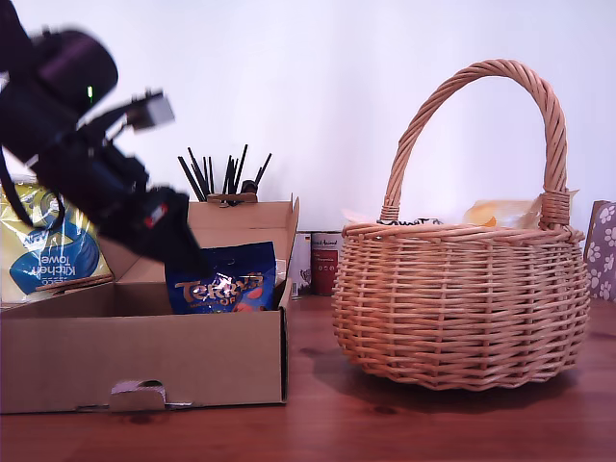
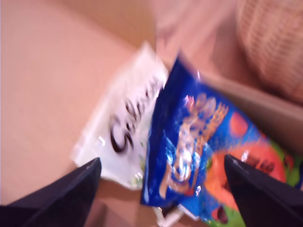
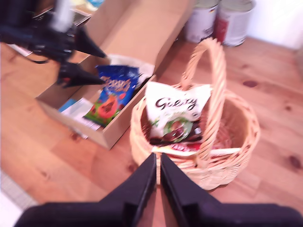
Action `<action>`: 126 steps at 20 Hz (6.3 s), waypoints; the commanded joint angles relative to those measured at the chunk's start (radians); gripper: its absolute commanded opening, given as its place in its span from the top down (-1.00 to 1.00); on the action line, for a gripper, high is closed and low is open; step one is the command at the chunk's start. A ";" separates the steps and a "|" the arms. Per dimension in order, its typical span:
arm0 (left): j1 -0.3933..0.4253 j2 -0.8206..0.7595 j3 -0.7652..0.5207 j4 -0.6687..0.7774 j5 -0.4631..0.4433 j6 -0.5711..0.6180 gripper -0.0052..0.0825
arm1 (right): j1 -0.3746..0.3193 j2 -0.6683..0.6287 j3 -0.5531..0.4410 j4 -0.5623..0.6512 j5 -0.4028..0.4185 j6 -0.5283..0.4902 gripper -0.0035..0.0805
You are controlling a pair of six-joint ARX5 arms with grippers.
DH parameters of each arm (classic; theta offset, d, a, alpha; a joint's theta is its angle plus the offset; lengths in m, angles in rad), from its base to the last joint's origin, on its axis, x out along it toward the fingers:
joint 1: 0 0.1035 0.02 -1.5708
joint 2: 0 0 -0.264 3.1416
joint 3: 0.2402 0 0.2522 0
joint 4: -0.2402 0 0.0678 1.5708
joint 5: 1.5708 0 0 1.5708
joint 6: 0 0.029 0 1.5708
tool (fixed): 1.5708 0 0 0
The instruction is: Move the bags of Easter eggs from the cardboard box on the left into the woven basket on the right side.
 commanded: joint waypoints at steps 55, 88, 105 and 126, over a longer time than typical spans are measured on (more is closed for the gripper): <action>-0.226 -0.233 0.060 0.092 0.406 -0.371 0.94 | 0.001 0.009 -0.024 0.025 0.013 -0.023 0.95; -0.535 0.230 0.065 0.752 -0.282 -0.810 0.05 | 0.002 0.009 -0.024 0.000 0.004 -0.027 0.95; -0.434 -0.217 0.067 0.043 -0.521 -0.357 0.76 | 0.002 0.009 -0.024 0.023 -0.019 -0.027 0.95; -0.135 0.057 0.041 -0.102 -0.241 -0.666 -0.83 | 0.002 0.011 -0.024 0.028 -0.070 -0.054 0.95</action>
